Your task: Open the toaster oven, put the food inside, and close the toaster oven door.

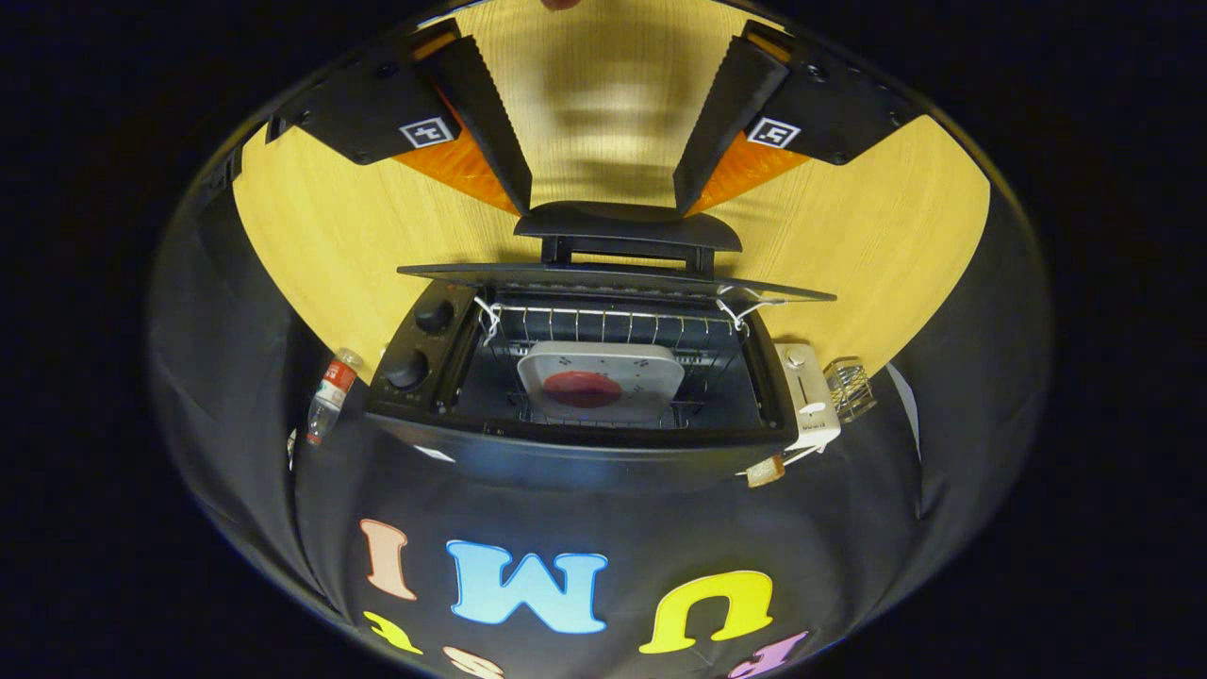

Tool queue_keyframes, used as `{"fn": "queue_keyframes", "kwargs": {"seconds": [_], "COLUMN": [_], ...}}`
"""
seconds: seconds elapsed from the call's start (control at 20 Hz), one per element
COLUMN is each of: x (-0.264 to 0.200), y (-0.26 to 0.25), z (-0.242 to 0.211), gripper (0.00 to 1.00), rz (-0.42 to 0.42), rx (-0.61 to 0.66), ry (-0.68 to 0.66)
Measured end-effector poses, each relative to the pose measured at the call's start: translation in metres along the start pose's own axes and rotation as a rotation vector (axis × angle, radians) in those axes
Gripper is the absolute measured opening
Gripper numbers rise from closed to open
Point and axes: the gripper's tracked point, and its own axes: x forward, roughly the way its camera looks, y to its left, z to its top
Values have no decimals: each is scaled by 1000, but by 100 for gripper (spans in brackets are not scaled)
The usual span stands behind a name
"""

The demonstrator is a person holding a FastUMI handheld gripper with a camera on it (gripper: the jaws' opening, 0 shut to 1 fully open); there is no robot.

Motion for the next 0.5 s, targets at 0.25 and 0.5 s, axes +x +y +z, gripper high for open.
{"fn": "queue_keyframes", "kwargs": {"seconds": [0.25, 0.5], "x": [-15, -50], "y": [-4, -16], "z": [32, 81], "gripper": [97, 97], "rz": [-7, -8], "rx": [-15, -24], "ry": [-102, -299]}}
